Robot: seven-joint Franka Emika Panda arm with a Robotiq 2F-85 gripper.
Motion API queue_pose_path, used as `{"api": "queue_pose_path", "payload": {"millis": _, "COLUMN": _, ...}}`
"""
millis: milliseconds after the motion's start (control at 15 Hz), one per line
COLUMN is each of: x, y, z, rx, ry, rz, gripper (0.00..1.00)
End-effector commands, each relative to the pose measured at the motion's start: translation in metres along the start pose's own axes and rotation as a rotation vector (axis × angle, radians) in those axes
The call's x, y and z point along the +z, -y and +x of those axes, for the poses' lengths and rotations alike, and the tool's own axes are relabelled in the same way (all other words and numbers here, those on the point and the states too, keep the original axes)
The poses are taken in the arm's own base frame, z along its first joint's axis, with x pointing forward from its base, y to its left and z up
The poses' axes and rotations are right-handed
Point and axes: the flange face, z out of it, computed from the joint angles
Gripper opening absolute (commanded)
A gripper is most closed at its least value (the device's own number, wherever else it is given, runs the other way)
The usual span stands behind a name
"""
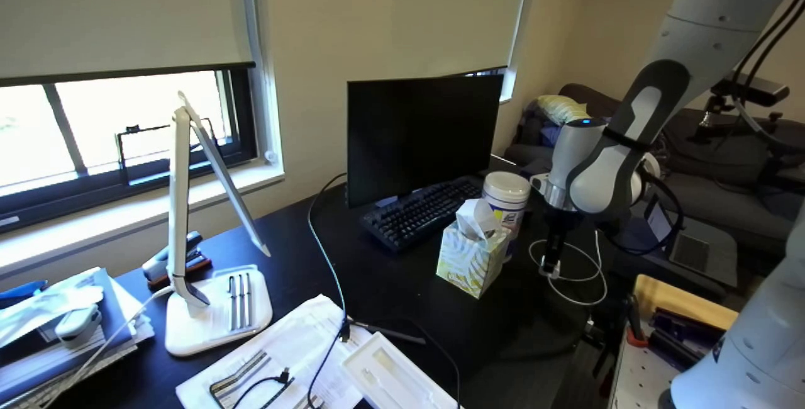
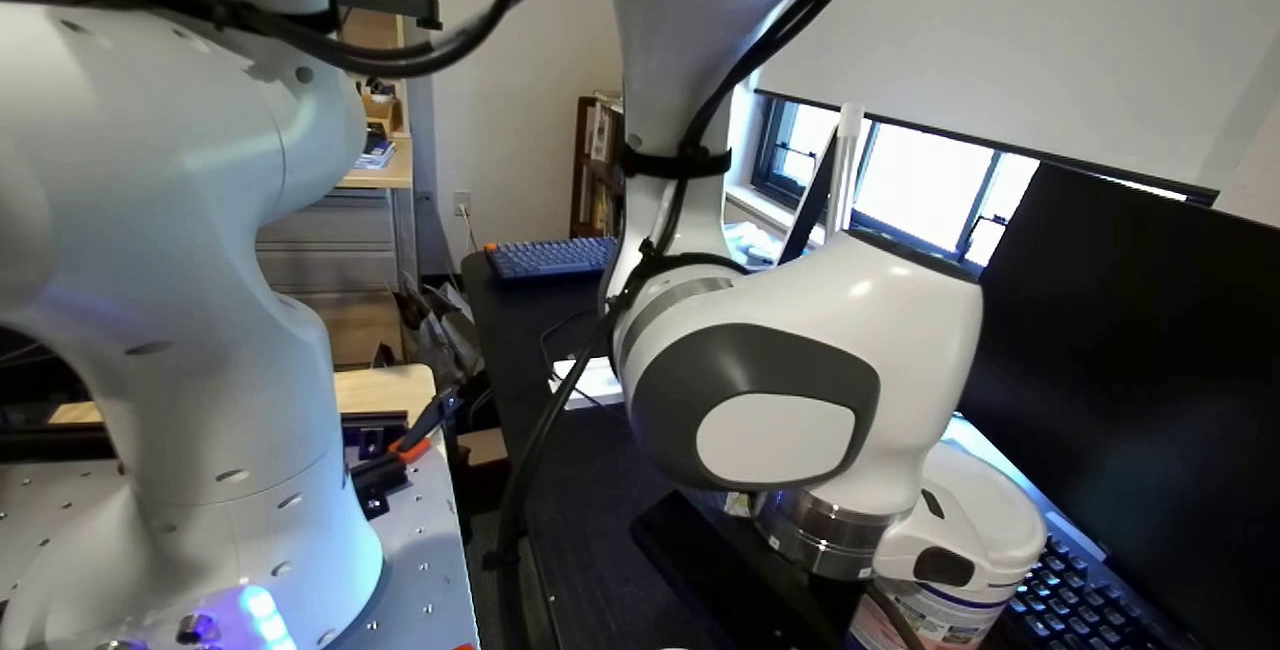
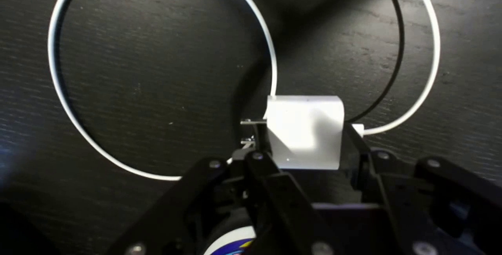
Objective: Take the charger and move it to the left of the table
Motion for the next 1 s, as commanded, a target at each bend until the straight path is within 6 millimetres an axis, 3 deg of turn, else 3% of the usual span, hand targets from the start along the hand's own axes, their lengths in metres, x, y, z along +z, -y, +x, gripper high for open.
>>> {"api": "queue_pose_path", "payload": {"millis": 0, "x": 0.005, "y": -0.003, "z": 0.003, "rx": 0.004, "ry": 0.011, "rz": -0.003, "gripper": 0.20}}
{"api": "queue_pose_path", "payload": {"millis": 133, "x": 0.011, "y": 0.010, "z": 0.010, "rx": -0.042, "ry": 0.014, "rz": -0.005, "gripper": 0.20}}
{"api": "queue_pose_path", "payload": {"millis": 333, "x": 0.013, "y": 0.057, "z": 0.023, "rx": -0.166, "ry": -0.011, "rz": -0.015, "gripper": 0.20}}
{"api": "queue_pose_path", "payload": {"millis": 400, "x": 0.015, "y": 0.066, "z": 0.038, "rx": -0.207, "ry": -0.024, "rz": -0.025, "gripper": 0.20}}
{"api": "queue_pose_path", "payload": {"millis": 533, "x": 0.014, "y": 0.096, "z": 0.050, "rx": -0.295, "ry": -0.033, "rz": -0.035, "gripper": 0.20}}
{"api": "queue_pose_path", "payload": {"millis": 667, "x": 0.021, "y": 0.125, "z": 0.057, "rx": -0.359, "ry": -0.029, "rz": -0.029, "gripper": 0.20}}
{"api": "queue_pose_path", "payload": {"millis": 933, "x": 0.017, "y": 0.177, "z": 0.072, "rx": -0.484, "ry": -0.074, "rz": -0.027, "gripper": 0.20}}
